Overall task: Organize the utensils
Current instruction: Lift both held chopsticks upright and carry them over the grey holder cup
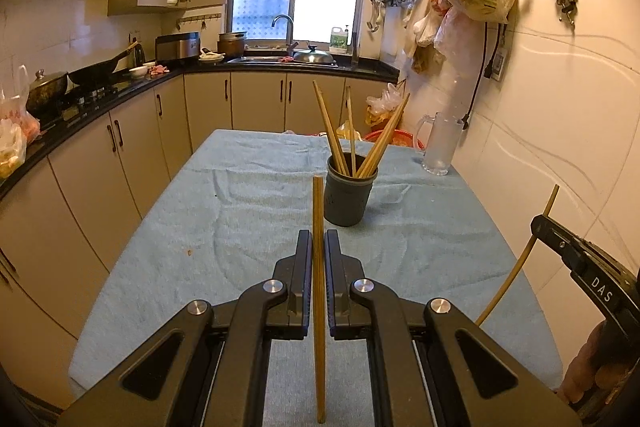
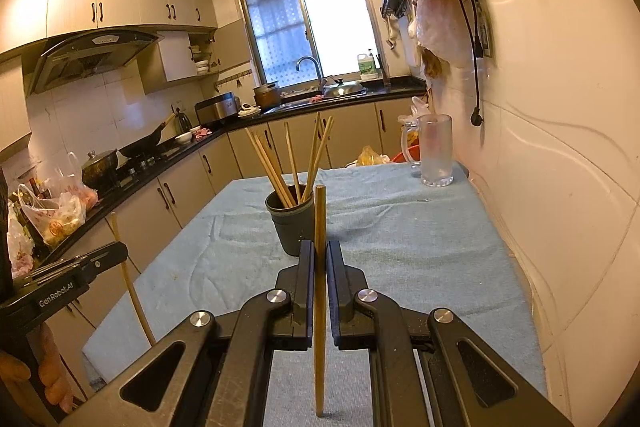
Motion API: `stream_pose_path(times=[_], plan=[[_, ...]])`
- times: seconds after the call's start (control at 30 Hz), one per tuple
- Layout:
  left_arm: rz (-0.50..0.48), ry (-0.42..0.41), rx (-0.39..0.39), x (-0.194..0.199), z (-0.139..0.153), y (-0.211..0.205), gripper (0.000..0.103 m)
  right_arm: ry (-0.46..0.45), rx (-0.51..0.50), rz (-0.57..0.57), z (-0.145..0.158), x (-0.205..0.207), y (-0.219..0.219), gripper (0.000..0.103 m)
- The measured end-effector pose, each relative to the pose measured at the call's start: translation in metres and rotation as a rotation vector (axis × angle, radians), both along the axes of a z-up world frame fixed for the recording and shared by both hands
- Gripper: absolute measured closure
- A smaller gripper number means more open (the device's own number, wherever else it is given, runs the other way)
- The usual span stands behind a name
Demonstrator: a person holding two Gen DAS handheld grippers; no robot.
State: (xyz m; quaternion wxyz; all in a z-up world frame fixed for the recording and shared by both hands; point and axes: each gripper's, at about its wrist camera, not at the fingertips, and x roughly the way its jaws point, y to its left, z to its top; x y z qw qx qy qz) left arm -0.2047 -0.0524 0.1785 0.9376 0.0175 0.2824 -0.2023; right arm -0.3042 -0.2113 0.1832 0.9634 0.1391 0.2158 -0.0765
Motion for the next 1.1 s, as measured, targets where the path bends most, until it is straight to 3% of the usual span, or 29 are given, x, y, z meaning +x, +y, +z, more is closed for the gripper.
stream_pose_path(times=[0.5,1.1], plan=[[0.041,-0.006,0.088,0.016,-0.005,-0.003,0.097,0.004,-0.010,0.015,0.005,0.014,-0.005,0.096],[0.032,-0.001,0.067,0.041,0.000,0.011,0.098,0.027,-0.035,0.058,0.013,0.046,0.007,0.096]])
